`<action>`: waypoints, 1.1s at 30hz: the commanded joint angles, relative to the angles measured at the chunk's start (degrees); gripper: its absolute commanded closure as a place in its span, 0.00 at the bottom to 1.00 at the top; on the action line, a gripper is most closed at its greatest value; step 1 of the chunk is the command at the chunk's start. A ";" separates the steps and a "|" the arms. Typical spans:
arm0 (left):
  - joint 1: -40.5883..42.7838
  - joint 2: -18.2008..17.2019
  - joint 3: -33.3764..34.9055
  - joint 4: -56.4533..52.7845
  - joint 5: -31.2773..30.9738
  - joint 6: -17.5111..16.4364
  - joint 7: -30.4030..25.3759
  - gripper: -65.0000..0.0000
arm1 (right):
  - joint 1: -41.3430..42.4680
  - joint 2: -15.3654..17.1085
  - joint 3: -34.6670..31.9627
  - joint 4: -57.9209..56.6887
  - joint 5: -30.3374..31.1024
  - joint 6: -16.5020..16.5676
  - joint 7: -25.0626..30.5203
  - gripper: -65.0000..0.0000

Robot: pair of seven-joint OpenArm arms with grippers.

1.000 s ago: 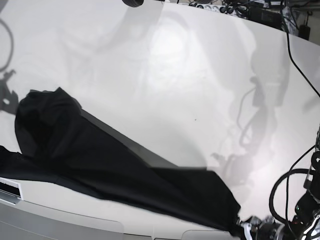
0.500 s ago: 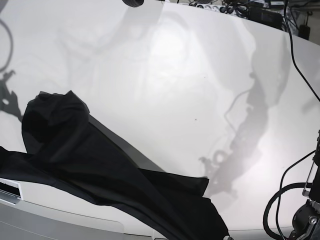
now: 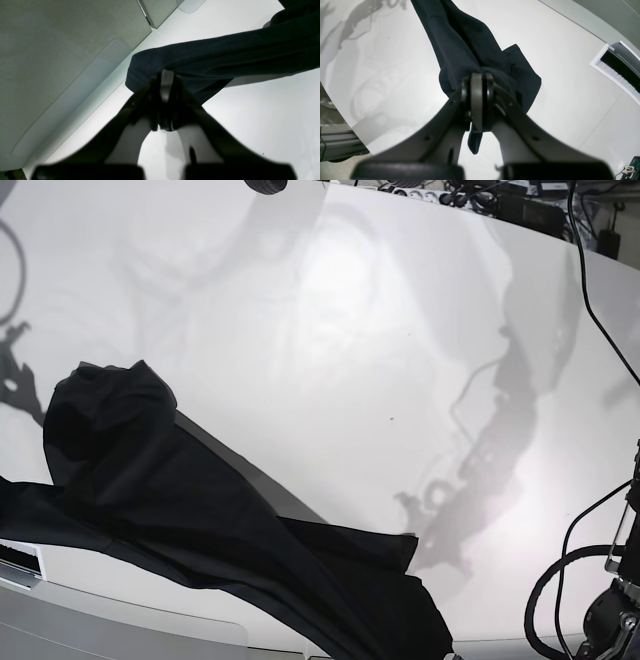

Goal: Layout the t-shirt on the table in an organized manner, then fold the t-shirt properly

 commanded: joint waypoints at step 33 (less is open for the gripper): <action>4.28 -9.81 24.13 12.68 -35.17 -0.54 27.19 1.00 | -22.82 5.60 0.79 8.09 0.97 0.30 1.30 1.00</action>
